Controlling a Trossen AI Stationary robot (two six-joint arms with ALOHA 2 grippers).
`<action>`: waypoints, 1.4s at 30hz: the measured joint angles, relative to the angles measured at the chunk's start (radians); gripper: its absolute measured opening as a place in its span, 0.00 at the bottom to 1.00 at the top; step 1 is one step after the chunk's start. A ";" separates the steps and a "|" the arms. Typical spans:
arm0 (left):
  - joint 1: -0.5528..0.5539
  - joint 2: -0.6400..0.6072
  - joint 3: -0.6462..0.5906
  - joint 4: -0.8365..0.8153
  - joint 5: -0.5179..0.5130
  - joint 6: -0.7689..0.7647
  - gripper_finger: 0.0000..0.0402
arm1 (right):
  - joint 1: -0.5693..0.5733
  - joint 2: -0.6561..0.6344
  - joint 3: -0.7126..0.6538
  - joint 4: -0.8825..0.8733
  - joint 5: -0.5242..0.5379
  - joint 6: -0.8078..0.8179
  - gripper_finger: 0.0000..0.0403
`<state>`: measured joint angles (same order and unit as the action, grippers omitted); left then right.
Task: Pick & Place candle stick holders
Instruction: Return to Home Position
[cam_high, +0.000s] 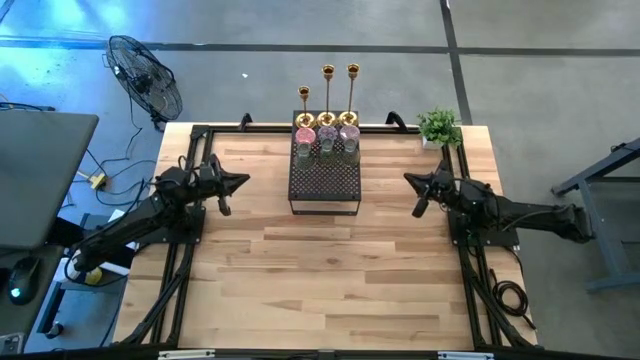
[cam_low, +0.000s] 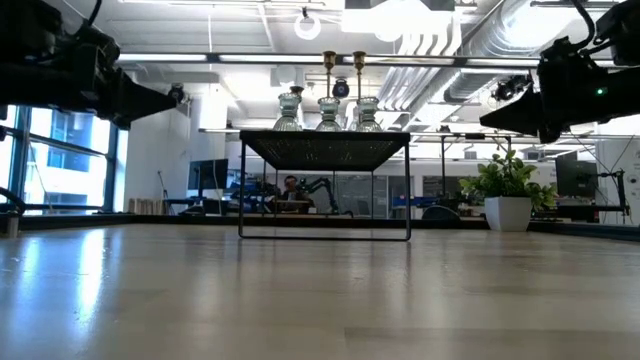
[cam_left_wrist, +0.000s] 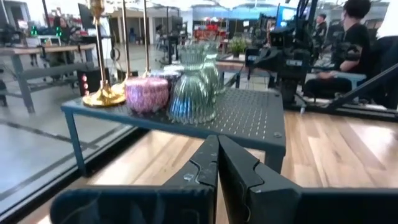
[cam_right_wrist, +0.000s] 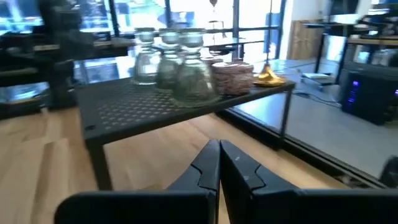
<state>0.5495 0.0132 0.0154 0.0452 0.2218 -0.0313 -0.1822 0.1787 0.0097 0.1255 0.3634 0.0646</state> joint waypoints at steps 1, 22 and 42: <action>0.000 0.001 0.000 -0.004 0.000 0.000 0.01 | 0.000 0.000 0.000 0.003 0.008 0.002 0.00; 0.000 0.003 -0.002 -0.002 -0.004 0.000 0.01 | 0.001 0.000 0.000 0.012 0.001 0.066 0.00; 0.000 0.003 -0.002 -0.002 -0.005 -0.001 0.01 | 0.001 0.000 -0.001 0.012 0.001 0.066 0.00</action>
<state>0.5495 0.0162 0.0135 0.0433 0.2173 -0.0319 -0.1810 0.1791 0.0090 0.1375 0.3641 0.1310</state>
